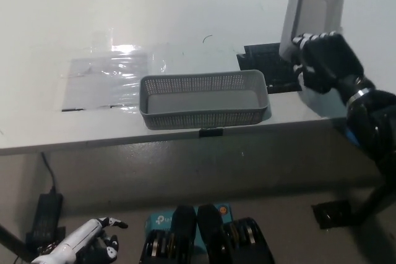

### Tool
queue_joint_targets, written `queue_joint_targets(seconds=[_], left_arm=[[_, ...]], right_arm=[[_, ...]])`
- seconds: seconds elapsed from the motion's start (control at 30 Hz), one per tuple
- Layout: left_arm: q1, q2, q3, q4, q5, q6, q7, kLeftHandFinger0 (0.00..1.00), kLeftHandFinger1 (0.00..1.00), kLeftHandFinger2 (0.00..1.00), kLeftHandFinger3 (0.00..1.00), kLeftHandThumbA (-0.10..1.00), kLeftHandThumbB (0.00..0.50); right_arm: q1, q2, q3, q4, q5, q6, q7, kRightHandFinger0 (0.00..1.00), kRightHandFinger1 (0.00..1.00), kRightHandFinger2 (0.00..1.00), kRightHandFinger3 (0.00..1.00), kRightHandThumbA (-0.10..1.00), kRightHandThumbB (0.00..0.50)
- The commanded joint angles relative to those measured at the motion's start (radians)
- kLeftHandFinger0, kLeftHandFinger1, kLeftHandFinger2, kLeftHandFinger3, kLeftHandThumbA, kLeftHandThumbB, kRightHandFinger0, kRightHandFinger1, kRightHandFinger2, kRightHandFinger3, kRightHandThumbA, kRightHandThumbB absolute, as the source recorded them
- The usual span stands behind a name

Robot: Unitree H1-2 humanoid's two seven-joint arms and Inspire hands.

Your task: The robot uses its right hand to pick up the grey box kept on the middle on the desk and place it on top of another box next to it in a right angle

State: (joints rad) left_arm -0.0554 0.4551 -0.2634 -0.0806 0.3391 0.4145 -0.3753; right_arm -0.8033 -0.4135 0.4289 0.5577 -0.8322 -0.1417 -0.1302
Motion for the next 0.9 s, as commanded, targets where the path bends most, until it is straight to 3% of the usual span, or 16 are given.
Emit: queue_joint_targets(seconds=[0.0,0.03,0.3,0.5,0.63,0.7,0.73,0.8,0.83,0.87], left_arm=[[0.005,0.016,0.017,-0.013,0.002,-0.027,0.016,0.19,0.20,0.36,0.75,0.16,0.169],[0.005,0.014,0.016,-0.006,0.003,-0.027,0.016,0.19,0.20,0.37,0.75,0.15,0.169],[0.004,0.022,0.023,-0.002,-0.002,-0.022,0.008,0.16,0.18,0.34,0.73,0.16,0.164],[-0.009,0.018,0.027,0.007,-0.004,-0.018,0.006,0.14,0.15,0.32,0.73,0.13,0.167],[-0.013,0.017,0.026,0.007,-0.010,-0.007,-0.003,0.15,0.15,0.32,0.74,0.12,0.168],[-0.012,0.022,0.025,0.004,-0.009,-0.010,-0.005,0.15,0.16,0.33,0.74,0.15,0.177],[-0.012,0.023,0.024,0.006,-0.010,-0.011,-0.006,0.15,0.16,0.33,0.74,0.16,0.177],[-0.019,0.024,0.026,0.005,-0.010,-0.012,-0.006,0.14,0.15,0.32,0.73,0.15,0.182],[-0.020,0.024,0.024,0.004,-0.004,-0.009,-0.004,0.14,0.16,0.32,0.74,0.15,0.179],[-0.023,0.027,0.024,0.002,-0.001,-0.006,-0.005,0.15,0.16,0.31,0.74,0.15,0.179]], right_arm=[[-0.087,-0.049,-0.039,-0.067,0.028,-0.025,0.032,0.00,0.05,0.40,0.32,-0.10,0.202],[-0.102,-0.060,-0.042,-0.072,0.024,-0.023,0.045,0.00,0.06,0.40,0.33,-0.10,0.201],[-0.141,-0.063,-0.056,-0.219,0.048,-0.010,0.157,0.00,0.00,0.32,0.15,-0.10,0.271],[-0.123,0.008,-0.041,-0.394,0.121,0.102,0.371,0.00,0.05,0.42,0.25,-0.10,0.253],[-0.098,0.052,-0.034,-0.437,0.127,0.130,0.420,0.00,0.03,0.41,0.26,-0.10,0.241],[-0.091,0.079,-0.027,-0.443,0.133,0.144,0.444,0.00,0.03,0.41,0.27,-0.10,0.266],[-0.090,0.088,-0.026,-0.450,0.135,0.161,0.465,0.00,0.04,0.43,0.39,-0.10,0.280],[-0.095,0.104,-0.020,-0.450,0.149,0.187,0.511,0.00,0.00,0.39,0.24,-0.10,0.250],[-0.097,0.108,-0.013,-0.449,0.147,0.193,0.529,0.04,0.15,0.55,0.44,-0.10,0.259],[-0.098,0.111,-0.014,-0.449,0.145,0.196,0.536,0.00,0.07,0.39,0.41,-0.10,0.253]])
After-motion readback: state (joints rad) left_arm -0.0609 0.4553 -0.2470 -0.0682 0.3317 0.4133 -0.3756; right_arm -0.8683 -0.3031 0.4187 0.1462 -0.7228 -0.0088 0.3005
